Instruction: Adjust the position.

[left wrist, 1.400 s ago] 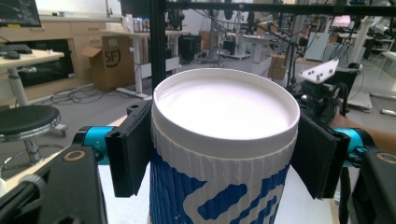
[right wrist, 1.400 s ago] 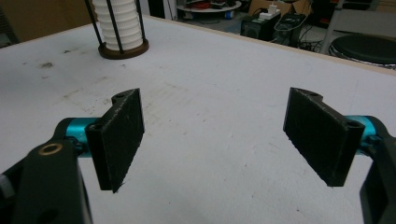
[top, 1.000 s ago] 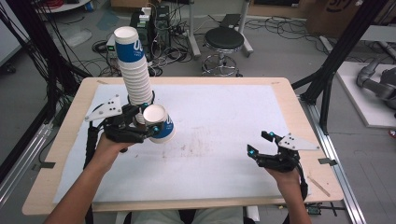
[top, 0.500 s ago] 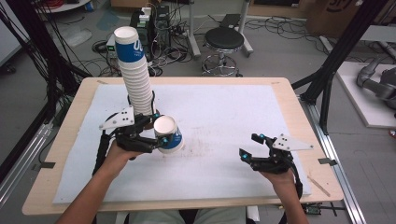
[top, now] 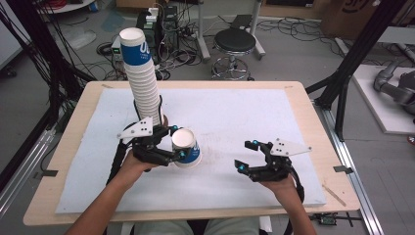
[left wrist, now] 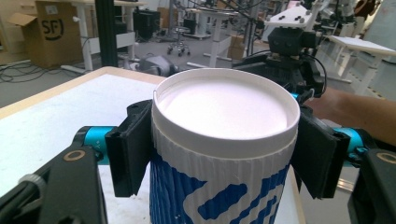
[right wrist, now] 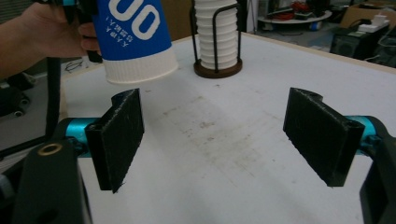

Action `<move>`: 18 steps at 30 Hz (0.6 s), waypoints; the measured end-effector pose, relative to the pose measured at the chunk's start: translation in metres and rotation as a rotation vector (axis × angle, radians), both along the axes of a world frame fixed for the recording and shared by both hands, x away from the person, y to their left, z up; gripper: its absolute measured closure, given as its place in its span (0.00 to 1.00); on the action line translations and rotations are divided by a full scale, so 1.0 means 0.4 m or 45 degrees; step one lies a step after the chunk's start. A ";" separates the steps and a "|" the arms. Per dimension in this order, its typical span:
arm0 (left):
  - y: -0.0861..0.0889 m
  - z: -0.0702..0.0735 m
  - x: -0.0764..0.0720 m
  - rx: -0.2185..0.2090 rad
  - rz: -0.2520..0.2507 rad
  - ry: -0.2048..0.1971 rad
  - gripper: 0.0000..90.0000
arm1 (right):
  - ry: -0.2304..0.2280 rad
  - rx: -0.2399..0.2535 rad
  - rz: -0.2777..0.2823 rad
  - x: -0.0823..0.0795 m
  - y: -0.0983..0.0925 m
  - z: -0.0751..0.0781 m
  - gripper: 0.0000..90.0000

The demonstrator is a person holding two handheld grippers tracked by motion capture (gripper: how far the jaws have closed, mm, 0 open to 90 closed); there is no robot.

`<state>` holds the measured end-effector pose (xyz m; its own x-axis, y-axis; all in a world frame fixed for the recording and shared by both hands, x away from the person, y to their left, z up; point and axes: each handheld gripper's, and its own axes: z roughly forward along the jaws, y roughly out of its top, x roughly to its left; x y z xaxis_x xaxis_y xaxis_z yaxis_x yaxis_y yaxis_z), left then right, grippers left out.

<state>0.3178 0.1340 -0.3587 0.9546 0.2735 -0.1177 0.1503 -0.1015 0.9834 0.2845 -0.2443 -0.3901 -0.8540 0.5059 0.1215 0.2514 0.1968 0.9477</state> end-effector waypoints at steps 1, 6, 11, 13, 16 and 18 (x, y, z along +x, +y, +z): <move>-0.003 0.000 0.001 0.002 -0.004 -0.001 0.32 | 0.011 -0.001 0.010 0.002 0.007 0.000 0.23; -0.024 -0.004 0.003 -0.005 -0.030 0.004 0.32 | 0.029 -0.008 0.083 0.013 0.042 0.000 0.23; -0.047 -0.003 0.005 -0.015 -0.065 0.007 0.32 | 0.036 -0.008 0.166 0.025 0.080 -0.002 0.23; -0.056 -0.003 0.005 -0.023 -0.085 0.013 0.32 | 0.034 -0.010 0.189 0.029 0.093 -0.003 0.23; -0.068 -0.003 0.005 -0.019 -0.110 0.013 0.32 | 0.047 0.000 0.218 0.034 0.102 -0.006 0.23; -0.075 -0.004 0.006 -0.015 -0.127 0.011 0.32 | 0.060 0.008 0.228 0.037 0.104 -0.007 0.23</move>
<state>0.3201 0.1040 -0.3603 0.9760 0.1757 -0.1289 0.1487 -0.1046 0.9833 0.2994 -0.2028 -0.3931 -0.9237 0.3450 0.1664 0.2572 0.2367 0.9369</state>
